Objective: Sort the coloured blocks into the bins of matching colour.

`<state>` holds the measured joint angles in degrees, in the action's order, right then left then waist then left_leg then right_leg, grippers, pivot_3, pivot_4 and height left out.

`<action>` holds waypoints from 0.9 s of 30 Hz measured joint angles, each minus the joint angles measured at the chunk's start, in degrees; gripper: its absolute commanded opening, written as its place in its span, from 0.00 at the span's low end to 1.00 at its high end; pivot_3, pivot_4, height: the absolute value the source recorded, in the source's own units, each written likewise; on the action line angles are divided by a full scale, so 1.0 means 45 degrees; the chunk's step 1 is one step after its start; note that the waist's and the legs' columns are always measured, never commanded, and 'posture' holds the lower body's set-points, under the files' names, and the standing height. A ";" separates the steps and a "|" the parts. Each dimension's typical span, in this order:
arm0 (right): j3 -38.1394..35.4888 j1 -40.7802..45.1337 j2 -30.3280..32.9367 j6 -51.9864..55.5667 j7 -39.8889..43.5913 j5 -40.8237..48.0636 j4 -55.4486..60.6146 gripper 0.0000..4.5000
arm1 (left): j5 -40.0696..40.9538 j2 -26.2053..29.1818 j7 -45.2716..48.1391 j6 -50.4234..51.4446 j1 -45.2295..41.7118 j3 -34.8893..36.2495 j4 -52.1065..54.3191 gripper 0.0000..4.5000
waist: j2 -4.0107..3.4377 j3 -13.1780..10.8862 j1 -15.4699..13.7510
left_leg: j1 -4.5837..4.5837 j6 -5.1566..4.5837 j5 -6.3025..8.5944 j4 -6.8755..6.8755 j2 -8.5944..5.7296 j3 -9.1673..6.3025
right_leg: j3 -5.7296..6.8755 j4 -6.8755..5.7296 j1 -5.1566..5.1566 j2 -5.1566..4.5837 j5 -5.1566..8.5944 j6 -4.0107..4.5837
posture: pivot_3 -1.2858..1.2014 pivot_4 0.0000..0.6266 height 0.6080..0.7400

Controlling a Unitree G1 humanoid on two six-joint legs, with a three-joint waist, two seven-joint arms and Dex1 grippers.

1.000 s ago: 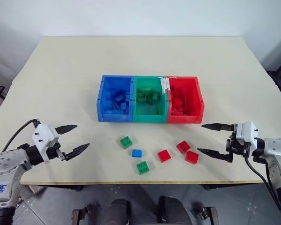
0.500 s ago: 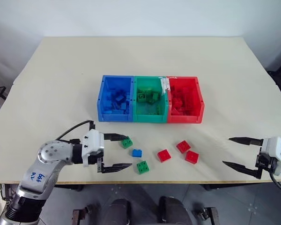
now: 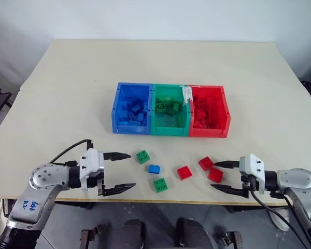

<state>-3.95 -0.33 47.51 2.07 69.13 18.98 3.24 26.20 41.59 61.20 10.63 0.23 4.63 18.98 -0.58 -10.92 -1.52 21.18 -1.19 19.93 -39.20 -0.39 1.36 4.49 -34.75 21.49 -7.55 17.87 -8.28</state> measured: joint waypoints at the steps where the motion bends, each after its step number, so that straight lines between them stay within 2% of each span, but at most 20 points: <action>1: 0.0000 -0.0001 0.0000 -0.0100 0.0003 -0.0029 -0.0146 0.56 | 0.0000 0.0006 -0.0004 -0.0014 0.0007 0.0025 0.0000 1.00 | 0.0000 0.0000 0.0010 | 0.0000 0.0000 0.0000 0.0000 0.0000 0.0001 | 0.0001 0.0000 0.0000 0.0002 0.0000 0.0000 | 0.52 0.24 1.00; 4: -0.0003 0.0000 0.0000 -0.0482 0.0025 -0.0097 -0.0357 0.35 | -0.0002 0.0004 -0.0032 -0.0160 0.0028 0.0191 0.0000 1.00 | 0.0000 0.0000 0.0046 | -0.0006 0.0001 0.0000 0.0000 0.0008 0.0009 | 0.0001 -0.0005 0.0000 0.0010 0.0000 0.0000 | 0.52 0.24 1.00; 5: -0.0006 0.0000 0.0000 -0.0596 0.0049 -0.0105 -0.0403 0.32 | -0.0002 -0.0002 -0.0049 -0.0225 0.0027 0.0230 0.0000 1.00 | 0.0000 0.0000 0.0048 | -0.0010 0.0000 0.0000 0.0000 0.0008 0.0012 | -0.0002 -0.0008 0.0000 0.0010 0.0000 0.0000 | 0.52 0.24 1.00; 9: -0.0396 -0.0048 -0.0103 -0.0646 0.0173 0.0465 -0.0591 0.32 | 0.0005 -0.0171 -0.0085 -0.0446 0.0027 0.0238 0.0000 1.00 | 0.0000 0.0000 0.0028 | -0.0009 -0.0001 -0.0001 -0.0001 0.0006 0.0016 | -0.0004 -0.0010 -0.0001 0.0008 0.0000 0.0000 | 0.52 0.24 1.00; 14: -0.1744 0.0257 -0.0286 0.1533 0.0073 0.3271 0.0498 0.32 | 0.0110 -0.0659 -0.0655 -0.0473 0.0102 0.0558 0.0009 1.00 | 0.0000 -0.0002 0.0056 | -0.0012 0.0000 -0.0001 -0.0001 0.0016 0.0010 | -0.0006 -0.0013 -0.0002 0.0011 0.0000 0.0000 | 0.52 0.24 1.00; 18: -0.1823 0.3154 -0.1674 0.2078 -0.2092 0.3235 -0.0284 0.32 | 0.0192 -0.0812 -0.1313 -0.0419 0.0312 0.1339 0.0035 1.00 | -0.0001 -0.0001 0.0349 | -0.0029 0.0014 -0.0011 0.0000 0.0017 0.0030 | -0.0019 -0.0027 0.0007 0.0007 0.0000 0.0000 | 0.52 0.24 1.00; 24: -0.0835 0.7039 -0.3068 0.1205 -0.4141 0.0929 -0.3919 0.32 | 0.0222 -0.0762 -0.1588 -0.0404 0.1441 0.2170 0.0101 1.00 | -0.0005 -0.0001 0.0338 | 0.0007 0.0012 -0.0009 0.0009 0.0010 0.0013 | 0.0000 -0.0044 0.0041 0.0003 0.0005 0.0010 | 0.52 0.24 1.00; 27: -0.0471 0.7881 -0.3386 0.0721 -0.4263 0.0273 -0.5256 0.54 | 0.0222 -0.0670 -0.1645 -0.0410 0.1621 0.2490 0.0100 1.00 | -0.0005 -0.0001 0.0288 | 0.0021 -0.0004 0.0000 0.0007 -0.0008 -0.0001 | 0.0005 -0.0043 0.0041 -0.0007 0.0005 0.0010 | 0.52 0.24 1.00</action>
<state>-6.07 35.13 32.27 5.32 49.95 20.21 -20.41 27.20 38.57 53.80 8.78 7.53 15.83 19.43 -0.60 -10.92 -0.22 21.28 -1.21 19.93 -39.17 -0.43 1.36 4.51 -34.94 21.68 -7.58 17.89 -8.23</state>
